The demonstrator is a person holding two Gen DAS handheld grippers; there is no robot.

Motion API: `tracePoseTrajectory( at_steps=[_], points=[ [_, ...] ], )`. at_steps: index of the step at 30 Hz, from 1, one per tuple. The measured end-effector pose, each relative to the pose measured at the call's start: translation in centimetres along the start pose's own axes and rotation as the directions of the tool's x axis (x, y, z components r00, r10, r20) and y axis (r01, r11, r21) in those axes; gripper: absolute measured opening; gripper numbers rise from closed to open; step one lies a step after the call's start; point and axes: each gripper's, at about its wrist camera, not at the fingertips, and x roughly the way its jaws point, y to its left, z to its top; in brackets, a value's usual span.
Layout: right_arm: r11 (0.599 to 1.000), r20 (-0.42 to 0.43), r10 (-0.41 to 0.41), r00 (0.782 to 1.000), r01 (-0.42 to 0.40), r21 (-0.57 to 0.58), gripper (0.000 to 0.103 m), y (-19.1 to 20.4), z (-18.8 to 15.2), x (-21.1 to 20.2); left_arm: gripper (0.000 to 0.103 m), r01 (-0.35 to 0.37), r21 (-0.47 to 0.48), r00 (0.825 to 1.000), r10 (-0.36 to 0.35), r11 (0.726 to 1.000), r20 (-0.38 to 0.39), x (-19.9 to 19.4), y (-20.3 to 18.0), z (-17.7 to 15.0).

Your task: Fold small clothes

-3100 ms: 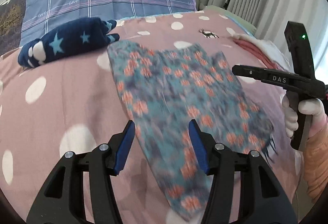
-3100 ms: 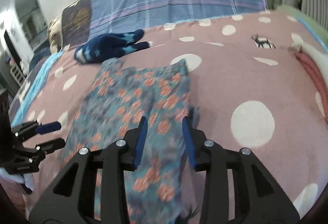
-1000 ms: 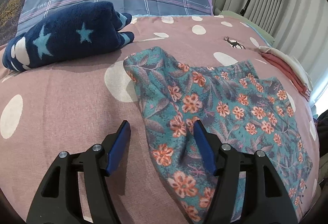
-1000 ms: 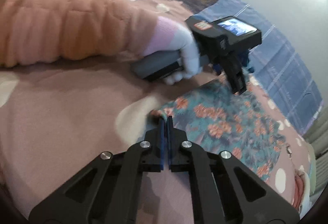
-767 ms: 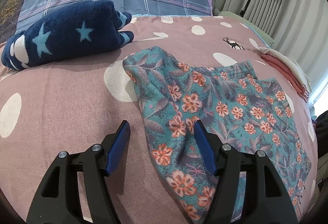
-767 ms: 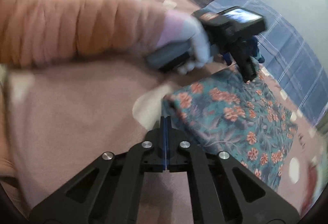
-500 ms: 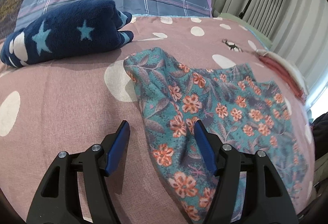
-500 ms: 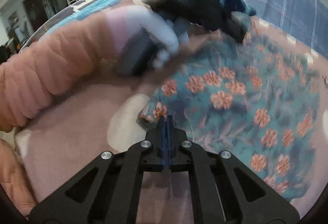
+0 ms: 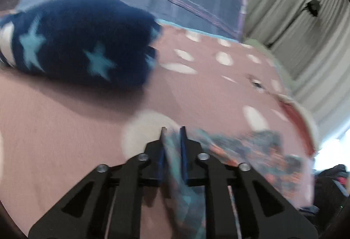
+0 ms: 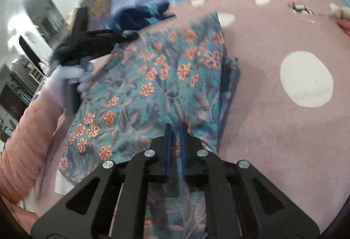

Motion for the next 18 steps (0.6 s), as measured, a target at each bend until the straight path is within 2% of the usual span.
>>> tracePoseTrajectory(
  at_steps=[2, 5, 6, 7, 8, 9, 11, 12, 15, 16, 18],
  points=[
    [0.999, 0.006, 0.021, 1.0, -0.021, 0.03, 0.007, -0.4, -0.4, -0.7, 0.011, -0.025, -0.033, 0.999, 0.025, 0.999, 0.022, -0.4, 0.9, 0.5],
    [0.998, 0.027, 0.031, 0.999, -0.032, 0.046, 0.01, -0.9, -0.5, -2.5, 0.015, 0.002, -0.033, 0.998, 0.0, 0.999, 0.056, -2.8, 0.8, 0.2],
    [0.998, 0.042, 0.035, 0.999, -0.037, 0.043, 0.019, -0.8, -0.3, -3.1, 0.032, 0.015, -0.019, 0.999, -0.014, 1.0, 0.052, -3.6, 0.5, -0.1],
    [0.999, 0.063, 0.028, 0.998, -0.03, 0.041, 0.028, -1.3, -0.2, -3.9, 0.056, 0.037, 0.001, 0.998, -0.037, 0.999, 0.046, -4.9, -0.1, -0.9],
    [0.999, 0.094, -0.011, 0.996, 0.007, 0.036, 0.048, -1.4, 0.1, -5.0, 0.062, 0.052, 0.021, 0.998, -0.053, 0.998, 0.046, -5.9, -0.5, -1.7],
    [0.999, 0.104, -0.035, 0.994, 0.032, 0.032, 0.056, -1.5, 0.8, -5.0, 0.065, 0.069, 0.054, 0.997, -0.071, 0.996, 0.038, -6.7, -1.0, -2.4],
    [0.997, 0.108, -0.066, 0.992, 0.061, 0.049, 0.057, -2.4, 1.7, -5.3, 0.068, 0.071, 0.132, 0.997, -0.07, 0.989, -0.015, -7.7, -2.4, -4.6],
    [0.996, 0.094, -0.055, 0.994, 0.048, 0.072, 0.057, -3.0, 2.0, -5.0, 0.072, 0.066, 0.146, 0.997, -0.06, 0.987, -0.043, -7.9, -2.7, -5.7],
    [0.989, 0.018, 0.028, 0.999, -0.031, 0.148, 0.058, -4.7, 2.4, -2.5, 0.073, 0.126, 0.145, 0.983, -0.103, 0.981, -0.153, -7.0, -3.5, -8.6],
    [0.985, -0.01, 0.057, 0.998, -0.055, 0.162, 0.058, -5.1, 2.4, -1.9, 0.074, 0.115, 0.169, 0.982, -0.087, 0.979, -0.169, -6.5, -3.7, -9.6],
    [0.974, -0.041, 0.12, 0.992, -0.11, 0.196, 0.06, -6.1, 2.6, 0.0, 0.079, 0.084, 0.231, 0.988, -0.051, 0.969, -0.145, -6.2, -4.7, -10.3]
  ],
)
